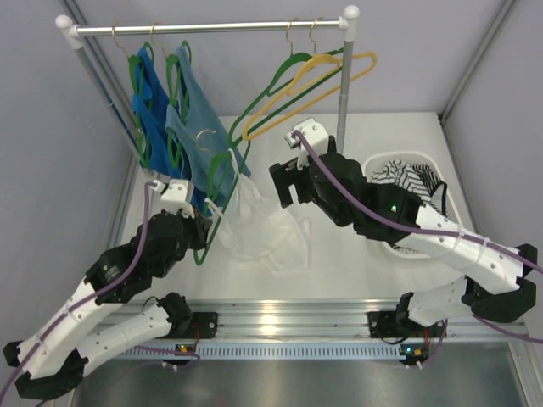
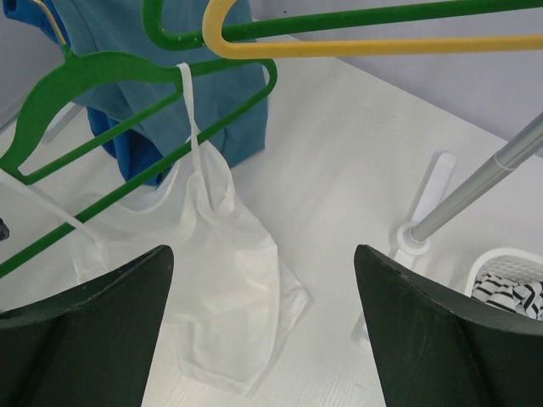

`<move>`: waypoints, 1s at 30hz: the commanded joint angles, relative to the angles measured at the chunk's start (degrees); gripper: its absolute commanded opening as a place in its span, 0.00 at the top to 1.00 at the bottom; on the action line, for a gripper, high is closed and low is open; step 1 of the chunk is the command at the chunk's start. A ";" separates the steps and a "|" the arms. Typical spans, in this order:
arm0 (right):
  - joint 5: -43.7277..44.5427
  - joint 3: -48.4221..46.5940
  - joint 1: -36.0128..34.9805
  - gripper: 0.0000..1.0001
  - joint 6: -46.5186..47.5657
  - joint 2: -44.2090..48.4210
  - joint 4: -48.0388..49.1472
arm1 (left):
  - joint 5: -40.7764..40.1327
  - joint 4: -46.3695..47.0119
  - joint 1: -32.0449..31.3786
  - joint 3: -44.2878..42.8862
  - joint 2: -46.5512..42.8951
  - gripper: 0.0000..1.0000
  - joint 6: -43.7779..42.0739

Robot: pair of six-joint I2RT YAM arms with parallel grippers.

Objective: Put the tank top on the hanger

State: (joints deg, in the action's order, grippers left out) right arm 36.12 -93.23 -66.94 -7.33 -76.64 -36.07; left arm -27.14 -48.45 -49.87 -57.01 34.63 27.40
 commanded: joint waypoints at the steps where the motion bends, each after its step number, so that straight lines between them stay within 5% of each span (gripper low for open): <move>1: 0.44 0.68 0.75 0.13 -0.58 3.33 1.10 | -5.02 3.62 0.03 -3.89 3.59 1.00 -4.01; 9: 0.71 3.31 0.76 0.13 -2.16 6.15 0.57 | -3.02 9.77 3.71 -8.64 13.78 1.00 -10.25; 16: 1.32 5.43 0.84 0.13 -3.65 9.75 -0.40 | 15.52 15.48 21.11 -9.78 16.69 1.00 -13.94; 30: 1.67 8.59 0.76 0.13 -5.15 13.44 -0.57 | 19.23 17.16 23.85 -21.03 24.16 1.00 -16.68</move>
State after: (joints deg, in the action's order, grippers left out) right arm 36.62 -84.99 -66.59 -11.81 -65.10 -37.17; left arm -8.10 -36.34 -26.57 -73.80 58.72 11.88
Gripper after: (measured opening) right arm 0.871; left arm 0.087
